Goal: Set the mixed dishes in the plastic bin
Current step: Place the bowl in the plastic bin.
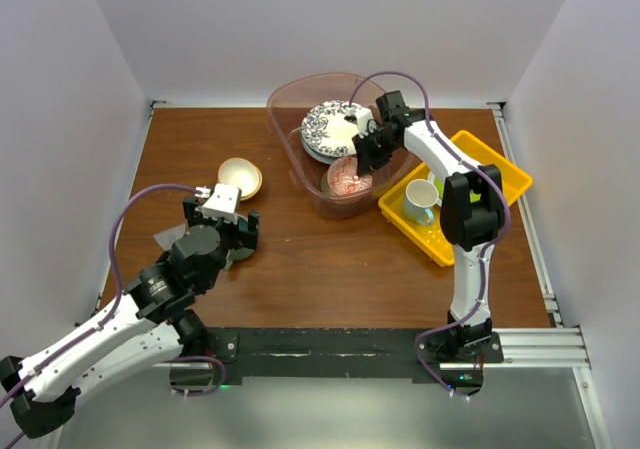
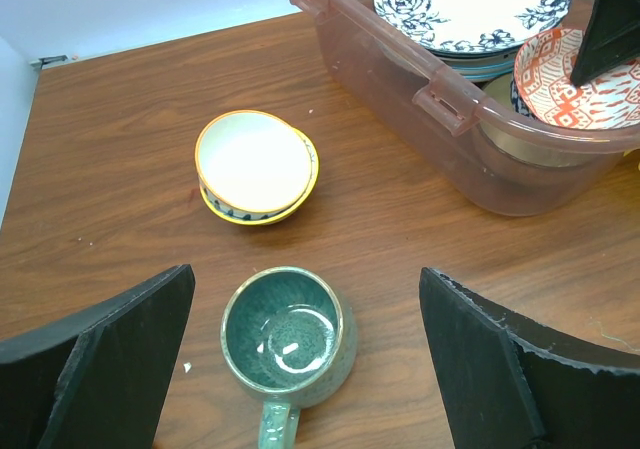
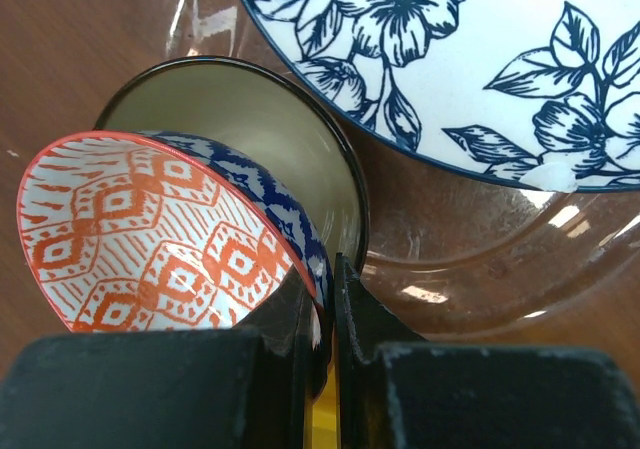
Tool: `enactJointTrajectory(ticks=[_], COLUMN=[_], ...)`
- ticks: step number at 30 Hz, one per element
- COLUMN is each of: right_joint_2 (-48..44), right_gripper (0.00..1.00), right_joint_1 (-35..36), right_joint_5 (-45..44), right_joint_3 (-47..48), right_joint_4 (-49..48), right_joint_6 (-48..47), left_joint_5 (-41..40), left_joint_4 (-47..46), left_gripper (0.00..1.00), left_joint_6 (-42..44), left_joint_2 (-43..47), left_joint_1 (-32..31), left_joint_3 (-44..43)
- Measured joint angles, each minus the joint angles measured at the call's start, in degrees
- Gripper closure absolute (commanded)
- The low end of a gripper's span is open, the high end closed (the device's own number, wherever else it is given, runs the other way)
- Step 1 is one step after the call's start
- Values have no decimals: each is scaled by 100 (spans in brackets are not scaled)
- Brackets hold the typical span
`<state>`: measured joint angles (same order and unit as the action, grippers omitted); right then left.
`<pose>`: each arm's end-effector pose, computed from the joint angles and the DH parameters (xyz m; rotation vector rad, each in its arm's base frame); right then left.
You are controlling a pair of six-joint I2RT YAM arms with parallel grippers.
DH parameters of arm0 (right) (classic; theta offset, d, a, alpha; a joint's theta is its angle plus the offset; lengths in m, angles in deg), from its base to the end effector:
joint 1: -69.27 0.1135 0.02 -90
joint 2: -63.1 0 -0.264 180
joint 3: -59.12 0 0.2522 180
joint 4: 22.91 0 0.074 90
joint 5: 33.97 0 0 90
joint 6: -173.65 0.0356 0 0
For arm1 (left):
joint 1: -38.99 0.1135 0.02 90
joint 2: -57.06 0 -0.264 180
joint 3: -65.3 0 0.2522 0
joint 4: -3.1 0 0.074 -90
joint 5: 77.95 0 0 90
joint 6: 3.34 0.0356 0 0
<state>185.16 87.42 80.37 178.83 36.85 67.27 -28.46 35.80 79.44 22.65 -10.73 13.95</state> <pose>0.4344 0.1578 0.2328 -0.9070 2.4480 0.5721 0.1086 -0.0924 0.3087 0.1750 1.7706 -0.0624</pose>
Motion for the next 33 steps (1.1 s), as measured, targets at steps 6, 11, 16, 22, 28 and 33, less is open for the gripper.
enactJointTrajectory(ticks=[6, 11, 16, 22, 28, 33], right_joint_2=[63, 63, 63, 63, 0, -337], right_gripper=[83, 78, 74, 56, 42, 34], right_joint_1=[79, 177, 210, 216, 245, 245], right_joint_5=[-160, -299, -391, -393, -385, -428], right_joint_3=[2, 0, 0, -2, -44, -166], right_joint_4=[26, 17, 15, 4, 31, 50], right_joint_6=[-37, -70, -85, -98, -157, -229], left_joint_5=[7, 13, 26, 26, 26, 26], left_joint_4=[0, 0, 0, 0, -2, 0], left_gripper=[0, 0, 0, 0, 0, 0], left_joint_6=[0, 0, 0, 0, 0, 0], left_joint_2=[20, 42, 48, 92, 107, 118], left_joint_1=[20, 22, 22, 24, 26, 35], left_joint_3=[0, 0, 0, 0, 0, 0])
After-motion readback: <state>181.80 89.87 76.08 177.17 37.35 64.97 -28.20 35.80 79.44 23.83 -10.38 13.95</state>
